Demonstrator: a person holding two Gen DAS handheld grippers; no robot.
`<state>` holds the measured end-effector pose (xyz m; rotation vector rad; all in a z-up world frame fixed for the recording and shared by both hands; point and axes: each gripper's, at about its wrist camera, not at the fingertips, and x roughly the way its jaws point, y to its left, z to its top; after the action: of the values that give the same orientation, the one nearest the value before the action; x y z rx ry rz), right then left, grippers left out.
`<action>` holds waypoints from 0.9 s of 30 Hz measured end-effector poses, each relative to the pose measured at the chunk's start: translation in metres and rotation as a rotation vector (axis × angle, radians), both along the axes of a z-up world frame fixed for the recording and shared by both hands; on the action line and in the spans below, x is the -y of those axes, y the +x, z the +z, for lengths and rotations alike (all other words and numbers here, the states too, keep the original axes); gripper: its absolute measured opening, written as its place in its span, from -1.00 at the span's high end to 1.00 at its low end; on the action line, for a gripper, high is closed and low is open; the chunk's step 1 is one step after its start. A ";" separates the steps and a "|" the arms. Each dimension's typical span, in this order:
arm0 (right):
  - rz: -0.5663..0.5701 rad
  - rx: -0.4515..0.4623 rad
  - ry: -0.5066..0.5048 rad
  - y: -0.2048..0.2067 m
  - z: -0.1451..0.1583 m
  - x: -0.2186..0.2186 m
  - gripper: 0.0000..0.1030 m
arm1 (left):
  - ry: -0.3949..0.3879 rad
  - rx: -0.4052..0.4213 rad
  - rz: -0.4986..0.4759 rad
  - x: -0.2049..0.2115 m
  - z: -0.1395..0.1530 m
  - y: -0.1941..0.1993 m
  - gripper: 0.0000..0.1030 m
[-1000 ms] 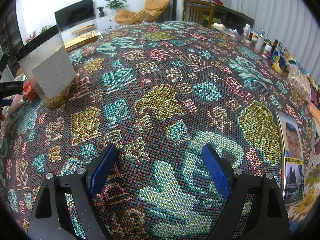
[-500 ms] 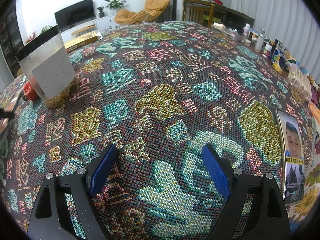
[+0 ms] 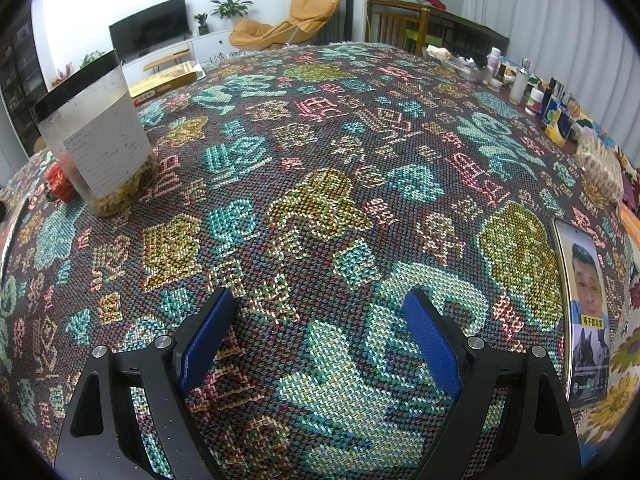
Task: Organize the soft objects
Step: 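Move left tool past clear-wrapped phone case toward red mesh bag, then grasp red mesh bag with left tool and lift it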
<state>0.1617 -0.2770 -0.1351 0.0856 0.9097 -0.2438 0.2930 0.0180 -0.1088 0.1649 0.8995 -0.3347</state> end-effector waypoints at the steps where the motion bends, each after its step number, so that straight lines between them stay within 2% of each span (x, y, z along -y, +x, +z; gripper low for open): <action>1: 0.000 0.000 0.000 0.000 0.000 0.000 -0.72 | 0.003 0.008 -0.003 0.010 -0.004 0.009 -0.72; 2: 0.000 0.000 0.000 0.000 0.000 0.000 -0.72 | -0.018 -0.001 0.011 0.013 -0.008 0.019 -0.72; 6: 0.000 0.000 0.000 0.000 0.000 0.000 -0.72 | -0.252 -0.085 0.160 -0.003 -0.029 0.056 -0.63; 7: 0.000 0.000 -0.001 0.000 0.000 0.000 -0.72 | -0.290 -0.094 0.177 -0.006 -0.034 0.061 -0.51; 8: 0.000 0.000 -0.001 0.000 0.000 0.000 -0.72 | -0.327 -0.104 0.177 -0.007 -0.038 0.064 -0.24; 9: 0.000 0.000 0.000 0.000 0.000 0.000 -0.72 | -0.362 -0.122 0.154 -0.006 -0.042 0.067 -0.06; 10: 0.000 0.000 0.000 0.000 0.000 0.000 -0.72 | -0.367 -0.139 0.127 -0.002 -0.044 0.068 0.33; 11: 0.000 0.000 -0.001 0.000 0.000 0.000 -0.72 | -0.356 -0.144 0.094 0.002 -0.045 0.066 0.58; 13: 0.000 0.000 0.000 0.000 0.000 0.000 -0.72 | -0.328 -0.138 0.055 0.009 -0.040 0.062 0.75; 17: 0.000 0.000 0.000 0.000 0.000 0.000 -0.72 | -0.358 -0.123 0.108 -0.006 -0.024 0.044 0.81; 20: 0.000 0.000 0.000 0.000 0.000 0.000 -0.72 | -0.267 -0.089 0.143 -0.016 -0.017 0.007 0.81; 23: 0.000 0.000 0.000 0.000 0.000 0.000 -0.72 | -0.204 -0.087 0.131 -0.022 -0.014 -0.054 0.80; 27: 0.000 0.002 0.007 0.000 -0.001 0.000 -0.72 | -0.178 -0.081 0.092 -0.018 -0.011 -0.123 0.80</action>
<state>0.1619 -0.2772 -0.1356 0.0922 0.9086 -0.2400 0.1696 0.0362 -0.1200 -0.0544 0.9489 -0.3358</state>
